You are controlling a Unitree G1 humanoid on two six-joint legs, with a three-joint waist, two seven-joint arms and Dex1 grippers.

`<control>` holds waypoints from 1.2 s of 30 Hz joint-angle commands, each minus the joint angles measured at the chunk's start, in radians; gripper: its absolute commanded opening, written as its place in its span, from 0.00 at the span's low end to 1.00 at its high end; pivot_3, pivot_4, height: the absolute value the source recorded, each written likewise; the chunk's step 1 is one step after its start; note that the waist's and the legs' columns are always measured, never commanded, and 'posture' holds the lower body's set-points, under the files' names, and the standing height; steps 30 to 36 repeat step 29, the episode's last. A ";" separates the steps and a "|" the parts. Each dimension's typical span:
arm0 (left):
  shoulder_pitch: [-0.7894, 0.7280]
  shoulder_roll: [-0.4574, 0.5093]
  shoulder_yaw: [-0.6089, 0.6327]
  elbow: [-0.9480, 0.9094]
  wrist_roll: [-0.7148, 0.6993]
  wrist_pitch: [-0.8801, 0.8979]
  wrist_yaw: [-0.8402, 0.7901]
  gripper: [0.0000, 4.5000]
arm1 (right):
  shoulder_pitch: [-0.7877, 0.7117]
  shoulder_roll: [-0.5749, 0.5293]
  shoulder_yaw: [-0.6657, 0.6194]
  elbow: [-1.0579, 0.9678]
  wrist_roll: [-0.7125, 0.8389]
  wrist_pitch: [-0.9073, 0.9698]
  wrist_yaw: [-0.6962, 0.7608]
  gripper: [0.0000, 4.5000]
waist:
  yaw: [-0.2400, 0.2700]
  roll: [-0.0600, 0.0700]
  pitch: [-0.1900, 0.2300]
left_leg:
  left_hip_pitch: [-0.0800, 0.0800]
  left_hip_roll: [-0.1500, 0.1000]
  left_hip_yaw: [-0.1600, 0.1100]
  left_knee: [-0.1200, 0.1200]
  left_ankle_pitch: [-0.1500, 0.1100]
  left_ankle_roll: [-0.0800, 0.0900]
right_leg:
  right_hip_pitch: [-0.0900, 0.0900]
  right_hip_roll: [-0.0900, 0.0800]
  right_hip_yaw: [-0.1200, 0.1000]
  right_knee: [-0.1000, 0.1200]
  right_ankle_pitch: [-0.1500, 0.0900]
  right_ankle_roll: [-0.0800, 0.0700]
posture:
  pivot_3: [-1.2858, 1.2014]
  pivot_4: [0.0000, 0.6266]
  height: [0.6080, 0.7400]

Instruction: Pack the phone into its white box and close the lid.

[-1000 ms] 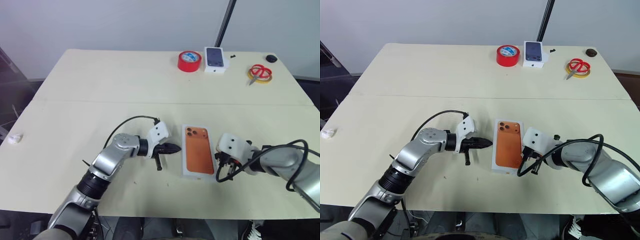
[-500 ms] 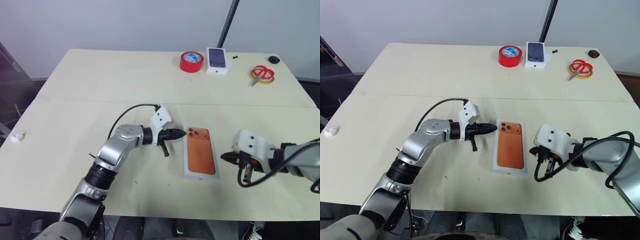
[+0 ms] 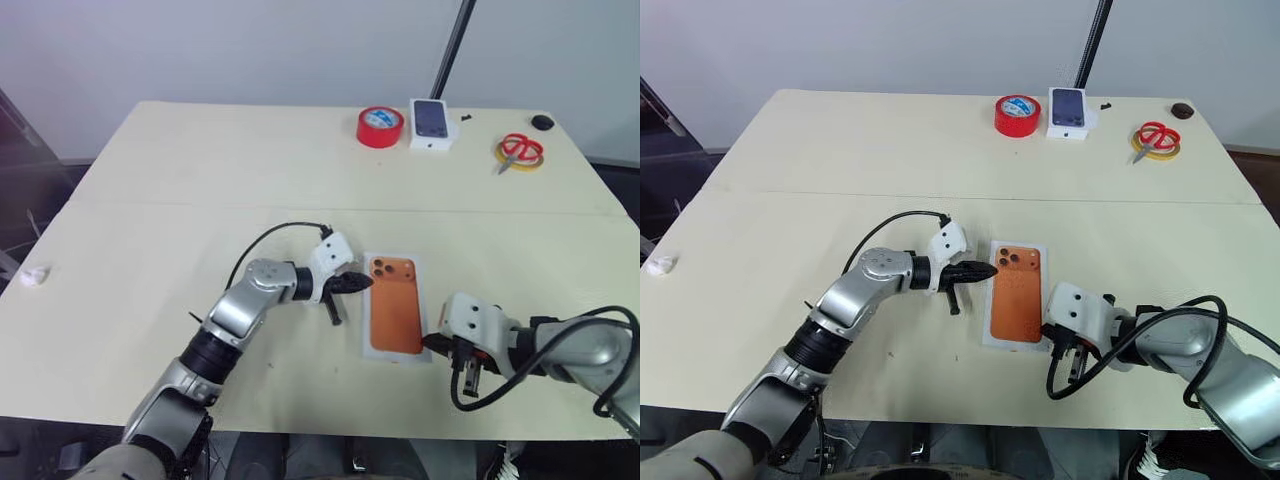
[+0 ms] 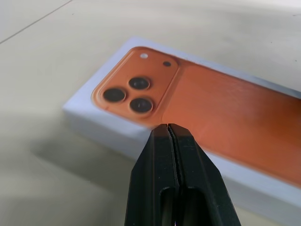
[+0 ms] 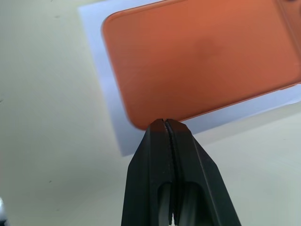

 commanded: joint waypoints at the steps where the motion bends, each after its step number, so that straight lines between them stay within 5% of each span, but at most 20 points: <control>1: 0.047 0.064 0.158 -0.096 -0.061 0.020 0.028 0.00 | -0.066 0.078 -0.105 0.088 -0.014 -0.079 -0.055 0.01 | -0.008 0.000 0.000 | 0.000 0.000 0.000 0.000 0.000 0.000 | 0.000 0.000 0.000 0.000 0.000 0.000 | 0.52 0.24 0.94; 8: 0.237 0.227 0.477 -0.230 -0.151 0.041 0.107 0.00 | -0.219 0.226 -0.216 0.401 0.008 -0.188 -0.089 0.01 | -0.016 0.000 0.000 | -0.001 0.002 0.000 -0.001 0.000 0.000 | -0.002 -0.001 0.000 0.001 0.000 0.000 | 0.52 0.24 0.94; 15: 0.404 0.298 0.646 -0.272 -0.180 0.033 0.168 0.00 | -0.328 0.301 -0.186 0.642 -0.029 -0.285 -0.085 0.01 | -0.012 0.001 0.000 | -0.002 0.001 0.001 -0.001 0.000 0.000 | -0.002 -0.004 0.000 0.000 0.000 0.000 | 0.52 0.24 0.94; 36: 0.458 0.312 0.672 -0.297 -0.212 0.044 0.219 0.00 | -0.321 0.336 -0.107 0.644 -0.067 -0.362 -0.045 0.01 | -0.013 0.001 0.000 | -0.003 0.002 0.001 -0.001 0.000 0.000 | -0.002 -0.005 0.000 0.000 0.000 0.000 | 0.52 0.24 0.94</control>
